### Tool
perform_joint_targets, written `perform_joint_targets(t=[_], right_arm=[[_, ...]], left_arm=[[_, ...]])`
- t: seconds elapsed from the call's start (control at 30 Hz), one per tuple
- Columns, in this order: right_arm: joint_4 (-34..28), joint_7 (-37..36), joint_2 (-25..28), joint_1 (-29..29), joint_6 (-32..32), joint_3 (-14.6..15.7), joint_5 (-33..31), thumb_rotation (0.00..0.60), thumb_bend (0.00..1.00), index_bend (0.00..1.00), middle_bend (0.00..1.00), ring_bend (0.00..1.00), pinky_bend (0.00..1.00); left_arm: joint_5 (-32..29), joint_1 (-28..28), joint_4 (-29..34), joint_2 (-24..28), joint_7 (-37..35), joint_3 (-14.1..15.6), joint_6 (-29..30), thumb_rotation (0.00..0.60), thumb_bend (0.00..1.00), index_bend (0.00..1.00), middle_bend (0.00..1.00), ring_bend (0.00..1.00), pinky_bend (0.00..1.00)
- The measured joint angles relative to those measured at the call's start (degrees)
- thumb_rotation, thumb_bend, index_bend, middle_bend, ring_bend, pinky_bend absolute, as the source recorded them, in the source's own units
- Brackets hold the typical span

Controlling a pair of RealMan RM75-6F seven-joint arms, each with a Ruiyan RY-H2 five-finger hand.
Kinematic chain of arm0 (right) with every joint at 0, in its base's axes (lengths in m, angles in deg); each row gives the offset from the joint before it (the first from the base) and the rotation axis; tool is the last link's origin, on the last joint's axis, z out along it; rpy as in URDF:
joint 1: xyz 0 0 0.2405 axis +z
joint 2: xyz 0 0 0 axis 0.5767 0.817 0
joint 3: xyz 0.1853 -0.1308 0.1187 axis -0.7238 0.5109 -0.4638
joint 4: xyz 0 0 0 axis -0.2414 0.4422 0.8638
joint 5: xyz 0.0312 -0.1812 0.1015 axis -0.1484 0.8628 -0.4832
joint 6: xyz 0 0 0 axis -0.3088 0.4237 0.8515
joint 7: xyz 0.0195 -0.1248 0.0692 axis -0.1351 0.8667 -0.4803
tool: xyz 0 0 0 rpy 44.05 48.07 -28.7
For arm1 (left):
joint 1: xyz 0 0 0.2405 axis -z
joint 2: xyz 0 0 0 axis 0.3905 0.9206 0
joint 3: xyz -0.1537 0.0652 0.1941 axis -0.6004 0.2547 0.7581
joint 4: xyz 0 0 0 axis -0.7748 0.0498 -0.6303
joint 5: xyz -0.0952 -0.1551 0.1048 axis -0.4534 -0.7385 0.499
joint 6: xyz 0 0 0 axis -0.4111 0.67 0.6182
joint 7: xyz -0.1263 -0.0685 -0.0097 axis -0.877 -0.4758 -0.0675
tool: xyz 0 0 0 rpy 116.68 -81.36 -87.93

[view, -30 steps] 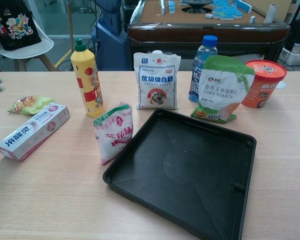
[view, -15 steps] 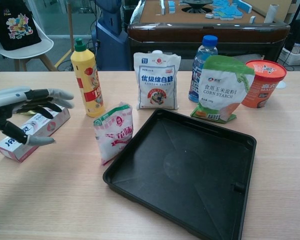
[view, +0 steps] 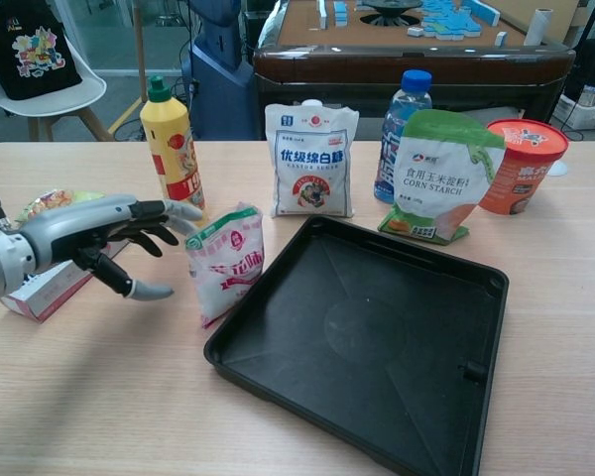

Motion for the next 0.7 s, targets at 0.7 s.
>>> perform_joint_targets(t=[0.7], right_arm=[[0.91, -0.9, 0.27, -0.8, -0.36, -0.05, -1.15, 0.6, 0.24, 0.25, 0.32, 0.16, 0.2]], left_arm=[[-3.8, 5.23, -11.95, -10.58, -3.72, -2.39, -3.43, 0.6, 0.22, 0.11, 0.19, 0.19, 0.2]])
